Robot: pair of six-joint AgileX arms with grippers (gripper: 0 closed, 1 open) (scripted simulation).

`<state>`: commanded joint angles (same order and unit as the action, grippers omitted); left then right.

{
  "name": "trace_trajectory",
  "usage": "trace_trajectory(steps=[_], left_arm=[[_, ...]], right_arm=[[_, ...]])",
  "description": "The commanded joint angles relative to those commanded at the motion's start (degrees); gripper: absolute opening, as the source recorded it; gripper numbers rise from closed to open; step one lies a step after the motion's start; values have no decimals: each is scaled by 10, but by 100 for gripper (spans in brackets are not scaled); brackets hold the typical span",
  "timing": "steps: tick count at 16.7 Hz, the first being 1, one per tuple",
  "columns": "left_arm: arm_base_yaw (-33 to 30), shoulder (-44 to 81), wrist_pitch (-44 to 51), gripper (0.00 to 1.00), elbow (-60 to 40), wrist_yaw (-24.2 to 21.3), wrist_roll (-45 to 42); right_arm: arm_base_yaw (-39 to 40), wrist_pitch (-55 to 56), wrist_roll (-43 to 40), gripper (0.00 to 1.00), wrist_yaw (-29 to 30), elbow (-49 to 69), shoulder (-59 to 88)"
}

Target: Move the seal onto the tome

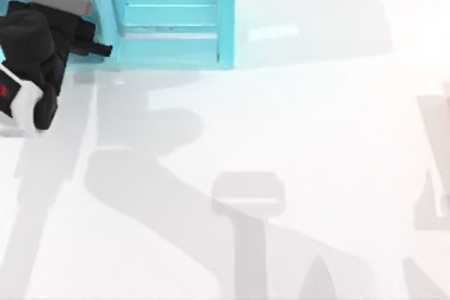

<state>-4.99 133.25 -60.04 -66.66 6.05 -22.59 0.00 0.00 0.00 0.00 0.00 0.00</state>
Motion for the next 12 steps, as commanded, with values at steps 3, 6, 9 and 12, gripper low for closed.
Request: trace_trajectory(steps=[3, 6, 9, 12], left_arm=[[0, 0, 0, 25, 0, 0, 0], [0, 0, 0, 2, 0, 0, 0], [0, 0, 0, 0, 0, 0, 0], [0, 0, 0, 0, 0, 0, 0]], right_arm=[[0, 0, 0, 100, 0, 0, 0], [0, 0, 0, 100, 0, 0, 0], [0, 0, 0, 100, 0, 0, 0], [0, 0, 0, 100, 0, 0, 0]])
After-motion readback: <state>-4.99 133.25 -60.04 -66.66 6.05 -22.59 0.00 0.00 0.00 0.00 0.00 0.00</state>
